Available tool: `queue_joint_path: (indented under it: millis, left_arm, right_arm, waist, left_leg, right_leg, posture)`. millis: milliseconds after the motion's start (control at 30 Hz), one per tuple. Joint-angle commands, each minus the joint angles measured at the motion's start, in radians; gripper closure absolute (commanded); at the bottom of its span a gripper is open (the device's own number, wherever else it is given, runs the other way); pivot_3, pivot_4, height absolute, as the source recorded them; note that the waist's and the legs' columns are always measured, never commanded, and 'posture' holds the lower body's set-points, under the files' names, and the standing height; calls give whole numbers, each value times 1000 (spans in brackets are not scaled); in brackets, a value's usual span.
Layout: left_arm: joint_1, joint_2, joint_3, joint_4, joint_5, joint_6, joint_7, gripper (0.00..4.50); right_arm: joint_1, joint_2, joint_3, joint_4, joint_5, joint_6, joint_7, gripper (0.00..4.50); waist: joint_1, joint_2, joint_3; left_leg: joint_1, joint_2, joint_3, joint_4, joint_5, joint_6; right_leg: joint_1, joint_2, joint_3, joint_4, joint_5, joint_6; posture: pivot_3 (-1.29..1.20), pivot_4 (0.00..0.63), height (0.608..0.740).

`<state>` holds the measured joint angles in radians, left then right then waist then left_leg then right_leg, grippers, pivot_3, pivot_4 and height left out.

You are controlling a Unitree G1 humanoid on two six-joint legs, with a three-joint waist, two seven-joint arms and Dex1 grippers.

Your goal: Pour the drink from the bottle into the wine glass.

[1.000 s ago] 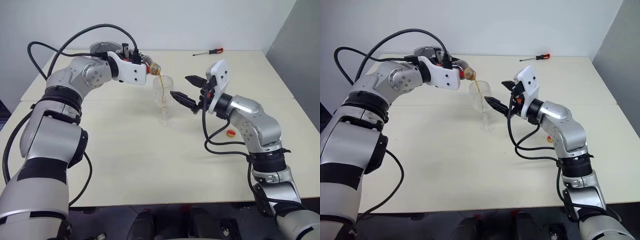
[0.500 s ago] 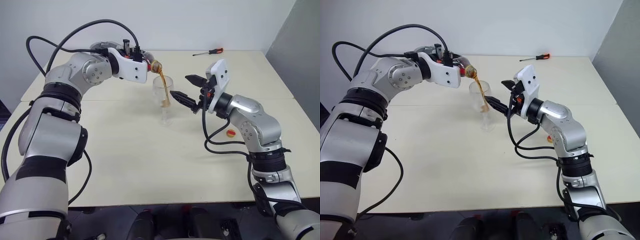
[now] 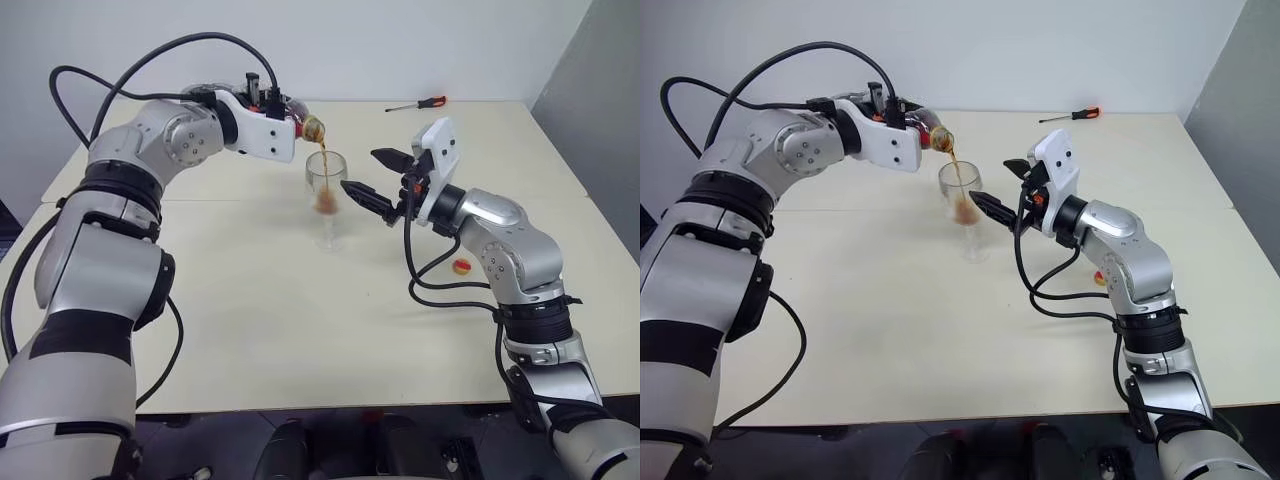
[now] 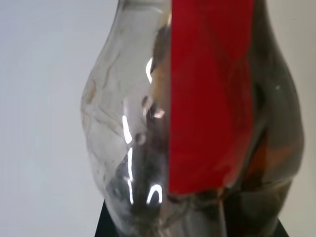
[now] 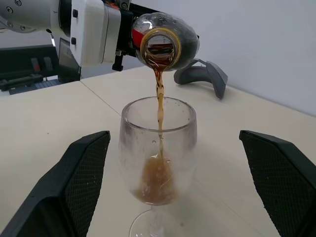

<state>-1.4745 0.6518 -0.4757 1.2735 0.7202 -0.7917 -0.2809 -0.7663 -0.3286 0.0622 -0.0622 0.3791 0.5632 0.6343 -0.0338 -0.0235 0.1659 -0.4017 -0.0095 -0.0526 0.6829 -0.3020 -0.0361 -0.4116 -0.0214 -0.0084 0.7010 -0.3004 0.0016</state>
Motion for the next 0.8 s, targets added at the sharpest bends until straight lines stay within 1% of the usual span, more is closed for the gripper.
queue_joint_path:
  millis: [33, 800]
  left_arm:
    - [-50, 23, 6, -6, -3, 1, 23, 3636]
    - [-59, 33, -3, 1, 6, 0, 30, 3636]
  right_arm:
    - [-32, 0, -13, -17, 6, -23, 13, 0]
    - [-34, 7, -13, -12, 4, -26, 21, 0]
  waist:
    - [0, 0, 0]
    - [-1, 0, 0]
  left_leg:
    - [0, 0, 0, 0, 0, 0]
    - [0, 0, 0, 1, 0, 0]
  right_leg:
    - [0, 0, 0, 0, 0, 0]
    - [0, 0, 0, 2, 0, 0]
  posture:
    - [0, 150, 740]
    - [0, 150, 740]
